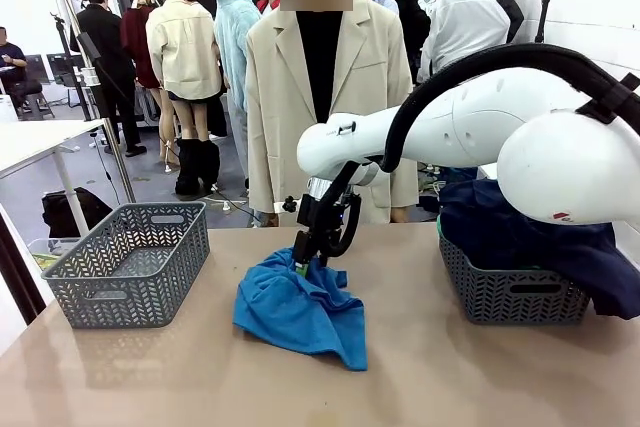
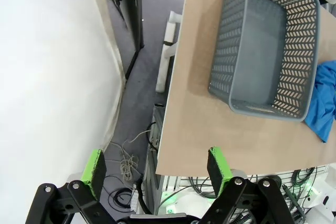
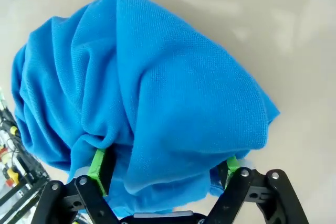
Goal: Sort the tops and bottoms.
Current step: Lift clothes from the center of the table with your right hand.
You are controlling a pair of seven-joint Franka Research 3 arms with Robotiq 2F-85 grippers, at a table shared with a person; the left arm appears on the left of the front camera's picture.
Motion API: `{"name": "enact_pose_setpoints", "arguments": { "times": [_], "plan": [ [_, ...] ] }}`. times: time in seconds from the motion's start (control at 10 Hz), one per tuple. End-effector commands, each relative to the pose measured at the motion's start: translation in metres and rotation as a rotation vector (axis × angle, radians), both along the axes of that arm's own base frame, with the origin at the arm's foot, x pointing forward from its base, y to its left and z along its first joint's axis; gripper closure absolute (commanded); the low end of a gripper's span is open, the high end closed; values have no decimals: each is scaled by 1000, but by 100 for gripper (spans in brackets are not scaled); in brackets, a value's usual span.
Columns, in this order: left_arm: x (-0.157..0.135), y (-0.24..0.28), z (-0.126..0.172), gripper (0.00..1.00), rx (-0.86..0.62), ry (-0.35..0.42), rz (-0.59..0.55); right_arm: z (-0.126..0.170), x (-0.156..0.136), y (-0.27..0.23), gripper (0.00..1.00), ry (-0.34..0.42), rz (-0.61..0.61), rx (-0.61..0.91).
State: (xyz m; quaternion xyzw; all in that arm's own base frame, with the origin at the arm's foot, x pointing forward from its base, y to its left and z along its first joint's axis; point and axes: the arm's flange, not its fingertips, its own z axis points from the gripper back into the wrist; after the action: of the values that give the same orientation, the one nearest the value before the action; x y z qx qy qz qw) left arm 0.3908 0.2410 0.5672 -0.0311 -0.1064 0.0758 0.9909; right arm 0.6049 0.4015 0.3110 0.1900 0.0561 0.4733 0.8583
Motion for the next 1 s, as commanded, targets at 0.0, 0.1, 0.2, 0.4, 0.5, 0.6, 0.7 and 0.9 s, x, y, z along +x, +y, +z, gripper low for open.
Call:
{"name": "enact_pose_setpoints", "arguments": {
  "times": [0.0,0.1,0.2,0.4,0.5,0.6,0.7,0.9],
  "plan": [
    [2,0,3,0,-7,5,11,4,-3,-3,43,-26,-37,-46],
    [2,0,3,0,-7,5,11,5,-4,-1,61,-44,-43,-50],
    [2,0,3,0,-7,5,11,6,-5,0,79,-45,-34,-52],
    [2,0,3,0,-7,5,11,10,-10,1,100,-60,-43,-71],
    [2,0,3,0,-7,5,11,14,-12,1,100,-68,-44,-79],
    [2,0,3,0,-7,5,11,20,-14,3,100,-73,-33,-92],
    [2,0,3,0,-7,5,11,26,-17,4,100,-89,-33,-102],
    [2,0,3,0,-7,5,11,36,-18,5,100,-90,14,-94]
  ]
}}
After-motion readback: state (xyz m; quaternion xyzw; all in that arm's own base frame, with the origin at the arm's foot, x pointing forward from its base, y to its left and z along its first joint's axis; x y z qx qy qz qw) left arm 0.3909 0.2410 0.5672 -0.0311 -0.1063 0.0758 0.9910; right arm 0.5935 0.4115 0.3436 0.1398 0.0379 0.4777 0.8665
